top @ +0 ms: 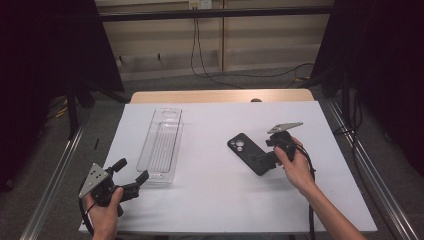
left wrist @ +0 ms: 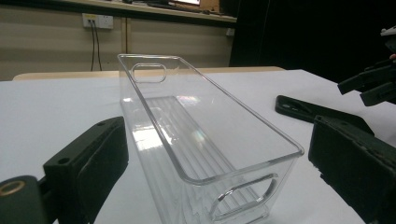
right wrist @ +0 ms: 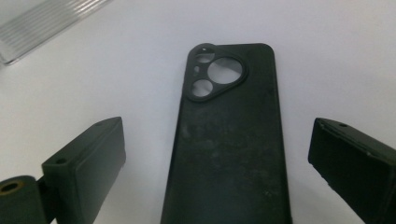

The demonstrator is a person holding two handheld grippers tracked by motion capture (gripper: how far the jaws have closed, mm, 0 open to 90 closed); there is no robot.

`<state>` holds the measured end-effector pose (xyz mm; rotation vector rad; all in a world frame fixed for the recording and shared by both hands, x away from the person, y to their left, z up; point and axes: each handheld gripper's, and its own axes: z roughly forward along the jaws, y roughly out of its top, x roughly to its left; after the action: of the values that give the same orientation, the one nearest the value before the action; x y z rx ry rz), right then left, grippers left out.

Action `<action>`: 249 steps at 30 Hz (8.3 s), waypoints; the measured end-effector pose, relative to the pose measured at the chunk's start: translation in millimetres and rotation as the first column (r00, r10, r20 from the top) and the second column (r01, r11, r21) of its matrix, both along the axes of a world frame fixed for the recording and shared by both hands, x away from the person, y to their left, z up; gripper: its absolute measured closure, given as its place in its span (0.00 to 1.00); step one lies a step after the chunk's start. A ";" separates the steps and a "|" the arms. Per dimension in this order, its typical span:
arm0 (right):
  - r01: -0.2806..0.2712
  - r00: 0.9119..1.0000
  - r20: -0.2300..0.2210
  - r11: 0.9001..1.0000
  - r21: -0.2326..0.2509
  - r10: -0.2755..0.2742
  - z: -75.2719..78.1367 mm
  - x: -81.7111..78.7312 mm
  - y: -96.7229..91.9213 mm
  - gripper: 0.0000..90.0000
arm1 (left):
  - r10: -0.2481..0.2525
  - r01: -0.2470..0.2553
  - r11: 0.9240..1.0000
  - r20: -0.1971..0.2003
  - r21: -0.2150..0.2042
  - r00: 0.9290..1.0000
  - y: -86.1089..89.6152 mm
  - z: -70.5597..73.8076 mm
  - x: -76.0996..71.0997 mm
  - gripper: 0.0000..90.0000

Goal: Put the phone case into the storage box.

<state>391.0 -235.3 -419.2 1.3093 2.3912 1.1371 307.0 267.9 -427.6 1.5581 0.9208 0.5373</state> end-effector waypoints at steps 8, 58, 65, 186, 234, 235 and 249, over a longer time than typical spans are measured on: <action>-0.027 0.996 -0.084 0.999 -0.044 0.024 -1.1 15.7 6.9 0.04 | 0.000 0.000 1.000 0.001 0.002 1.000 0.5 0.1 -0.3 0.05; -0.157 0.955 -0.288 0.937 -0.313 0.063 -21.0 51.5 45.8 0.04 | -0.002 0.002 1.000 -0.004 -0.002 1.000 0.9 -0.5 0.1 0.05; -0.149 0.966 -0.252 0.925 -0.351 0.060 -21.4 47.5 47.4 0.10 | -0.007 0.007 1.000 -0.002 0.001 1.000 0.7 -0.4 0.0 0.05; -0.223 0.924 0.358 0.951 0.216 0.135 -12.2 -87.1 -14.1 0.16 | -0.282 0.282 0.957 -0.009 0.066 0.959 -48.9 20.5 -2.7 0.04; -0.381 0.895 0.331 0.897 0.223 0.298 -17.1 -96.6 22.8 0.16 | -0.632 0.639 0.767 -0.101 0.063 0.768 -137.4 31.4 22.2 0.04; -0.383 0.895 0.329 0.896 0.224 0.300 -17.3 -96.7 23.4 0.16 | -0.637 0.644 0.762 -0.101 0.063 0.764 -139.2 31.7 22.1 0.04; -0.434 0.872 0.352 0.870 0.233 0.341 -16.2 -96.6 24.6 0.16 | -0.720 0.725 0.689 -0.103 0.019 0.686 -159.5 32.5 37.7 0.03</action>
<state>294.4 -210.8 -435.4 0.6465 2.3711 1.7385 344.7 108.4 -395.1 1.8511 0.2752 -0.0861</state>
